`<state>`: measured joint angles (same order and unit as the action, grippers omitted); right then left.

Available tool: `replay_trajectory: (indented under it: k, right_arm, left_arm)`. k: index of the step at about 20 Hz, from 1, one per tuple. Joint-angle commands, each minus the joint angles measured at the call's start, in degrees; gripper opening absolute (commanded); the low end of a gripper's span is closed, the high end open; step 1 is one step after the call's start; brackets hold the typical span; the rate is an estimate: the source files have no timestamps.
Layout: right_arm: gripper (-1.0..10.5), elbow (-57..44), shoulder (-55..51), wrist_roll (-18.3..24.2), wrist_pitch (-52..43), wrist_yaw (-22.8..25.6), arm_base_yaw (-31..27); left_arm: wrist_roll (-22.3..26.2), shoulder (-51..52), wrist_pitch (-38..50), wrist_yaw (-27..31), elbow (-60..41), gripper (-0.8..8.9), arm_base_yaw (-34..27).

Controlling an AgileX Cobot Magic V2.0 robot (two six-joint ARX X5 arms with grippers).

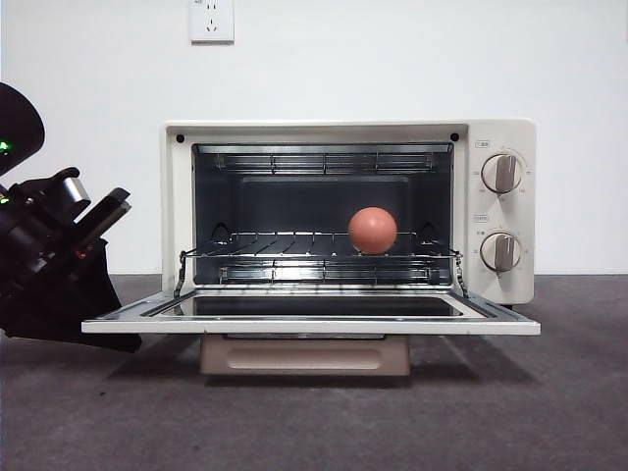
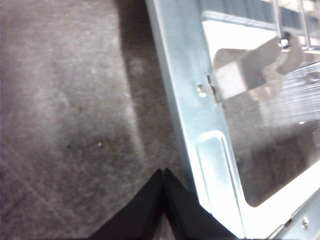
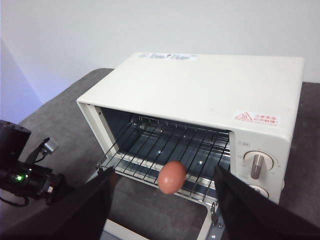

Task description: Eggoven

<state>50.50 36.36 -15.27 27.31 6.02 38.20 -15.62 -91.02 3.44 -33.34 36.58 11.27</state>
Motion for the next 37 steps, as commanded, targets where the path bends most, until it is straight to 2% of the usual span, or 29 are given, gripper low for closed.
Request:
replay_trajectory:
  k: [1, 4, 7, 9, 15, 23, 28, 37]
  right_arm:
    - [3.2, 0.5, 0.22, -0.35, -0.22, 0.07, 0.46]
    - [3.2, 0.5, 0.22, -0.37, -0.17, 0.11, 0.46]
    - [3.2, 0.5, 0.22, -0.55, -0.09, 0.11, 0.46]
    - [3.2, 0.5, 0.22, -0.83, -0.04, 0.11, 0.46]
    - [3.2, 0.5, 0.22, -0.85, 0.2, 0.04, 0.46]
    - [3.2, 0.5, 0.22, -0.87, 2.64, 0.04, 0.46]
    - [3.2, 0.5, 0.22, -0.85, 4.57, 0.02, 0.46]
    - [2.9, 0.5, 0.22, -0.85, 10.08, -0.26, 0.46]
  left_arm:
    - [-0.55, -0.81, 1.36, -4.72, 0.46, 0.06, 0.31]
    - [-3.52, -0.7, 4.52, -10.23, 0.46, 0.06, 0.22]
    - [-9.64, 0.17, 11.3, -13.77, 0.55, 0.06, -0.66]
    - [-13.4, 1.53, 15.72, -14.36, 0.57, 0.06, -1.4]
    - [-20.15, 4.55, 25.46, -12.7, 1.51, 0.06, -3.39]
    - [-19.76, 5.86, 23.34, -12.52, 2.38, 0.07, -3.41]
    - [-15.74, 11.67, 16.9, -11.65, 2.38, 0.07, -2.95]
    - [-4.13, 32.04, -5.51, 1.75, 2.38, 0.07, -0.68]
